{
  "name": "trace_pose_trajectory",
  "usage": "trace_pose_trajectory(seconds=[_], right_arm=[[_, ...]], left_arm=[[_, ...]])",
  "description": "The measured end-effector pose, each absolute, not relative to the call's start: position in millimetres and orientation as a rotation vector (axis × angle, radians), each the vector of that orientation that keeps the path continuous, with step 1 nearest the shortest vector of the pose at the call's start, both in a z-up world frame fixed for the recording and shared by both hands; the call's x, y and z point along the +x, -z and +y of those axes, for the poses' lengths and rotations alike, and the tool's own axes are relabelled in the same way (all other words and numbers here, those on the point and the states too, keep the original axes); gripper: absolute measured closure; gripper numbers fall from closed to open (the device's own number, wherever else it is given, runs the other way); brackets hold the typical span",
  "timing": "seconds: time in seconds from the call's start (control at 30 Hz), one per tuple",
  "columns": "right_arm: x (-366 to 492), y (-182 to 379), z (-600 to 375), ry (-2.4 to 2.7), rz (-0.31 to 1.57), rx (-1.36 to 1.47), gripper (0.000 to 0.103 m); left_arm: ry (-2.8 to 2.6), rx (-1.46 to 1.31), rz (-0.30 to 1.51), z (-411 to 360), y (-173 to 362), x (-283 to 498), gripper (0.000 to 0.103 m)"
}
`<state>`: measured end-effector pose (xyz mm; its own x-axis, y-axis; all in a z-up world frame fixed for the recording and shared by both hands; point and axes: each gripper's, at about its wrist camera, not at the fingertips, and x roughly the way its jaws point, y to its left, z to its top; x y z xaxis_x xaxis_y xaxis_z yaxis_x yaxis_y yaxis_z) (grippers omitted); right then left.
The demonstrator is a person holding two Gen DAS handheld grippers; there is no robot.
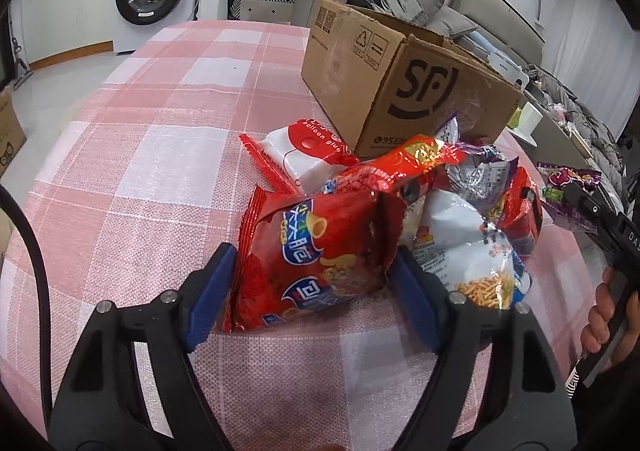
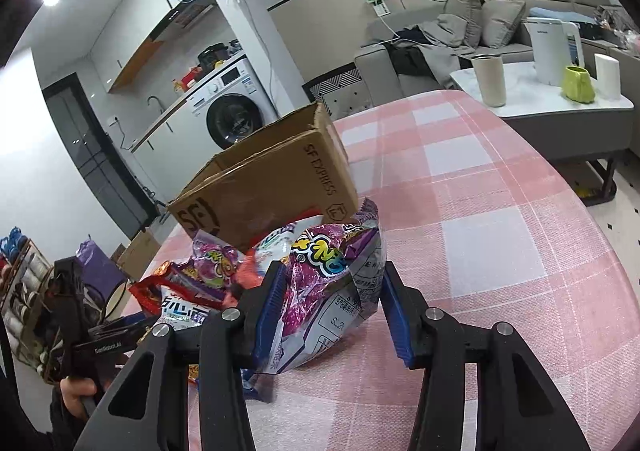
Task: Organize snacks
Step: 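Lift the purple candy bag with the right gripper while the left gripper grasps the red cracker bag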
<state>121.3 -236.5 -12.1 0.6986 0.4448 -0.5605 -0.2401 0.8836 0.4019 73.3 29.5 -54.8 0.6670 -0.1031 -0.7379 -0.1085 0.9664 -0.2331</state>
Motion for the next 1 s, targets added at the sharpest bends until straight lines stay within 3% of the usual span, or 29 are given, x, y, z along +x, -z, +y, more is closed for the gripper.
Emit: trace_pose_trajectory(seconds=[0.1,0.2,1.0], right_arm=[[118.2,9.5,-233.0,-0.405,0.691,0.302,0.056],[117.7,8.4,-231.7,-0.409,0.685,0.293,0.055],[98.0,-19.4,-205.9,-0.504,0.605,0.182,0.055]], left_arm=[[0.007,-0.250,0.832,27.9,52.6,71.6,0.052],[0.016,-0.247,0.815,27.3,49.6,66.9,0.056],[0.036,-0.225,0.606,20.5,-18.8,22.1,0.056]])
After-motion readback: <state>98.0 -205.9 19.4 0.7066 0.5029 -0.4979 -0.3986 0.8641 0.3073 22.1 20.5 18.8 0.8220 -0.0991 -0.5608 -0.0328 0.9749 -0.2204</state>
